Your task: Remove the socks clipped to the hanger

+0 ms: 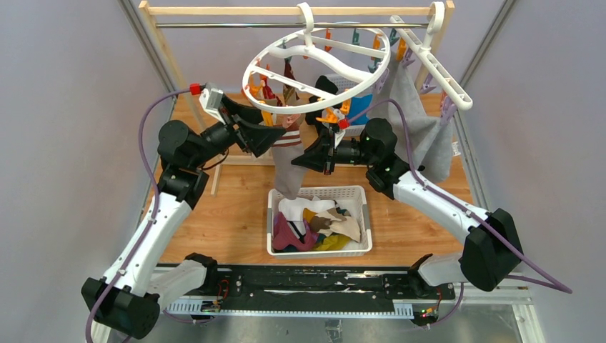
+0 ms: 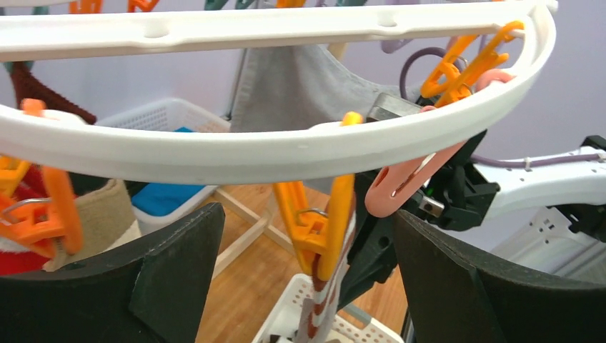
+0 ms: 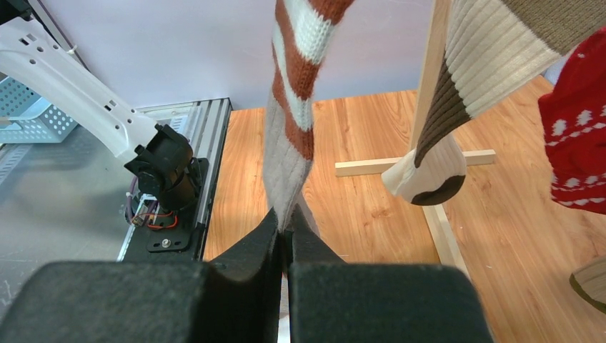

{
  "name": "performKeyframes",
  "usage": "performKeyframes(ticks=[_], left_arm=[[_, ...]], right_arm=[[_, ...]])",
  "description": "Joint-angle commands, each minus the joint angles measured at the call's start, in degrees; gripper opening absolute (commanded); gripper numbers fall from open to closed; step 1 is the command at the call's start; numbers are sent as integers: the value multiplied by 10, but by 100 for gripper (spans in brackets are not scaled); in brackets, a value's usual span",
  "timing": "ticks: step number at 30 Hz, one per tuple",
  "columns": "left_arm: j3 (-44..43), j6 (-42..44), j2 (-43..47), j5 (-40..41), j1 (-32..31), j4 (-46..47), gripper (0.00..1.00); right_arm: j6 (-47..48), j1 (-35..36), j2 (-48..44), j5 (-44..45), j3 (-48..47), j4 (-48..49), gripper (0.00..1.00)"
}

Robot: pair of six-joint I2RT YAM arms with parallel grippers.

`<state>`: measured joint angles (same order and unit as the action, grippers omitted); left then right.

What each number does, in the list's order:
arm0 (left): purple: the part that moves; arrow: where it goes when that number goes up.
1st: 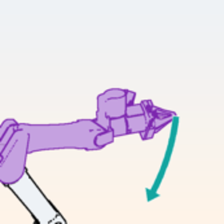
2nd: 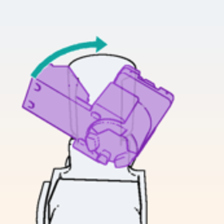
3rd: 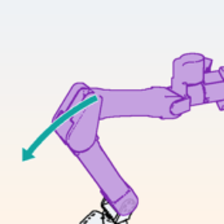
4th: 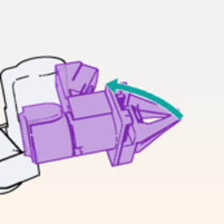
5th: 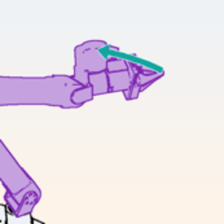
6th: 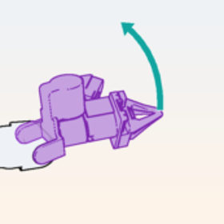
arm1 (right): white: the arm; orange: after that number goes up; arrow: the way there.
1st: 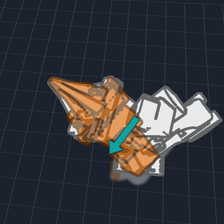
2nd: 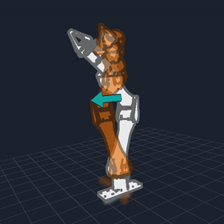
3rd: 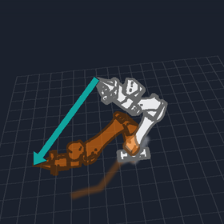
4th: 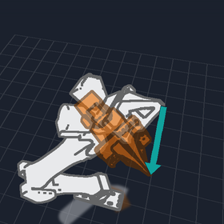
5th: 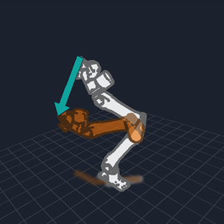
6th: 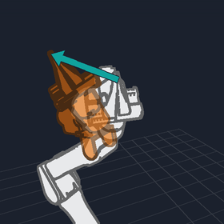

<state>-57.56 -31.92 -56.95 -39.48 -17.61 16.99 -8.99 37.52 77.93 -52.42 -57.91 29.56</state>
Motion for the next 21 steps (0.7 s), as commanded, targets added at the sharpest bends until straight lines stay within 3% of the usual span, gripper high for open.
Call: performKeyframes(ticks=[1,12,16,21], left_arm=[[-20,-5,6,26,16,1,92],[-7,-88,-5,-2,30,111,80],[-5,-101,-10,-3,31,125,72],[-2,-115,-13,-5,32,143,56]], right_arm=[[0,8,-14,2,2,5,0],[6,8,-20,2,13,4,0],[10,7,-21,2,14,2,0],[11,8,-20,1,14,1,0]])
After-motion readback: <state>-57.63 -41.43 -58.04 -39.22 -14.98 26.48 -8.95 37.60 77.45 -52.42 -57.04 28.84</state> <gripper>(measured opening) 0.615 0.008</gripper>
